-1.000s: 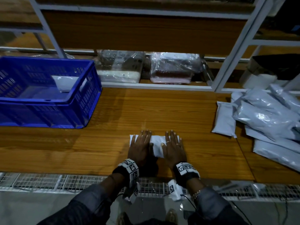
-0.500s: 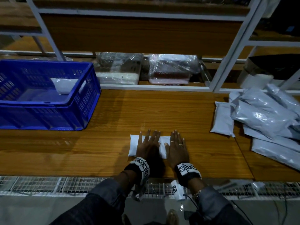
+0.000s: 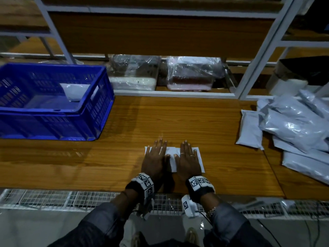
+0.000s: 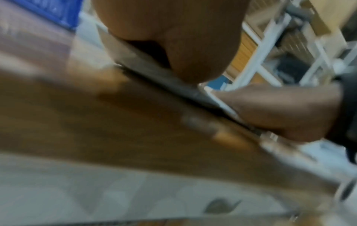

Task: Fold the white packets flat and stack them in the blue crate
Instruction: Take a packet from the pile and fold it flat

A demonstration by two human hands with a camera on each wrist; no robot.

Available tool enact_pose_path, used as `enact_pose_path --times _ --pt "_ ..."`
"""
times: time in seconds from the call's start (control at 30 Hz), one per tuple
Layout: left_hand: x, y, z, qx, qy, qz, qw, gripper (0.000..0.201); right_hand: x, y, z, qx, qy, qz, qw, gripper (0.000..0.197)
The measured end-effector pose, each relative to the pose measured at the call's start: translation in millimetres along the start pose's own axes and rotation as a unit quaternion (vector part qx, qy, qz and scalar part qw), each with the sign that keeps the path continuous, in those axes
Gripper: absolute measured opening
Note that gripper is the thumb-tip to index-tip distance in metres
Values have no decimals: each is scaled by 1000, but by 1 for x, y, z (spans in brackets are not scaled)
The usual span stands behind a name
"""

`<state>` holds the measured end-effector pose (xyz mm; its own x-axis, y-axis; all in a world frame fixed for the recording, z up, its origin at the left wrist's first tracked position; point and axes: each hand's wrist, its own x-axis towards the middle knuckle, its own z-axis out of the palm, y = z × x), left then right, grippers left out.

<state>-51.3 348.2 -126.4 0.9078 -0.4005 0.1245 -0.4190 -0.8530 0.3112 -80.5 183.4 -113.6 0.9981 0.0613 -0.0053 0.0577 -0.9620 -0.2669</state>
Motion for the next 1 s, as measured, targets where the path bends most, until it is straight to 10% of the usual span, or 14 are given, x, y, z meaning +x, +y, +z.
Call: enact_pose_path --times 0.53,0.7,1.0 --pt "1 -14 -11 -111 12 -51 992 73 16 -20 5 63 -25 25 997 104" --pt "-3 -14 -7 -43 11 -40 998 63 6 -27 9 29 39 -73 996 50" --pt "2 -30 -5 -103 -60 -65 991 65 16 -28 12 -13 11 -32 999 67"
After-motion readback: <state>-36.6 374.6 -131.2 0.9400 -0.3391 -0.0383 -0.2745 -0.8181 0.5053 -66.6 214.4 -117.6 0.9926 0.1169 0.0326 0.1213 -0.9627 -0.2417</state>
